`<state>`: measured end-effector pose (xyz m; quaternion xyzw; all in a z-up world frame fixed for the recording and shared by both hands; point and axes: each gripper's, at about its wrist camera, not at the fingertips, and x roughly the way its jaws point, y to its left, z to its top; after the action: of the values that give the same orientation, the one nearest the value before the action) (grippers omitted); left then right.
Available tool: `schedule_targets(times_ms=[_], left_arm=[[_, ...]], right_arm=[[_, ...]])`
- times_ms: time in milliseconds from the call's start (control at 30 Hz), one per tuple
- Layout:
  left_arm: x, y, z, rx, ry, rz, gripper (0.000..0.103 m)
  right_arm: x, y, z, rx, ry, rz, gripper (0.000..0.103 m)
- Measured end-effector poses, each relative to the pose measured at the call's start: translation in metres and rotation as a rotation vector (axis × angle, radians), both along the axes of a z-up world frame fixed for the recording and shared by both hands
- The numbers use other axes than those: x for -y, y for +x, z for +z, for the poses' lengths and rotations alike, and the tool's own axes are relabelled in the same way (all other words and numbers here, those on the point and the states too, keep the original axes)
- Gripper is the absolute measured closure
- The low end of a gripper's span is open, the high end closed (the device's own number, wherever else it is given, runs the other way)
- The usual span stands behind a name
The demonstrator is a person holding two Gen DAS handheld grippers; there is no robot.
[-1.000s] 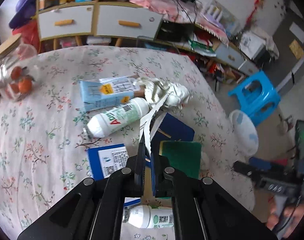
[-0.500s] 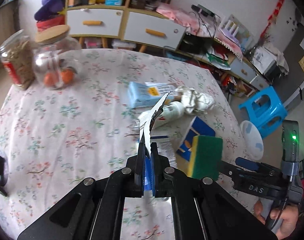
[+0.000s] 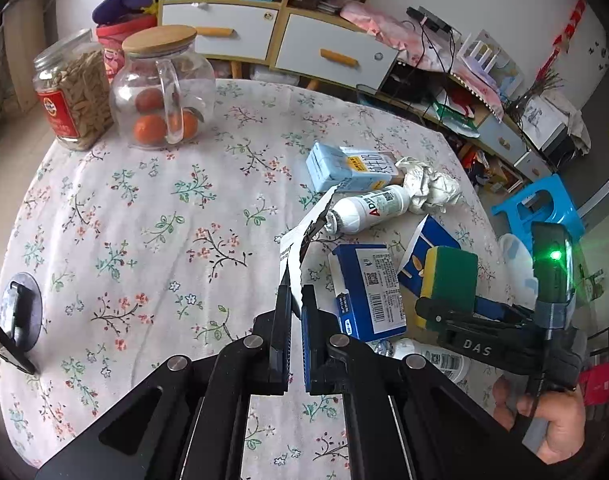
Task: Collect trash
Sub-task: 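Grasp the green-yellow sponge with the right tool, then carry the sponge to the white bin and release it with the right tool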
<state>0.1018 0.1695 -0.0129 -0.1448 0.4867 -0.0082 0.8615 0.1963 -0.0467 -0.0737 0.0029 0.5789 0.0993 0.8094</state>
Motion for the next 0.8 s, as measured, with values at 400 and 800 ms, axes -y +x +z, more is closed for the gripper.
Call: schedule_targets(times_ms=[400, 800], left_arm=[[0.010, 0.001, 0.013, 0.021, -0.018, -0.002, 0.099], [0.052, 0.021, 0.029, 0.059, -0.049, -0.057, 0.099]], right_arm=[[0.007, -0.007, 0.015, 0.072, 0.003, 0.030, 0.043], [0.072, -0.004, 0.040, 0.103, 0.042, -0.077, 0.043]])
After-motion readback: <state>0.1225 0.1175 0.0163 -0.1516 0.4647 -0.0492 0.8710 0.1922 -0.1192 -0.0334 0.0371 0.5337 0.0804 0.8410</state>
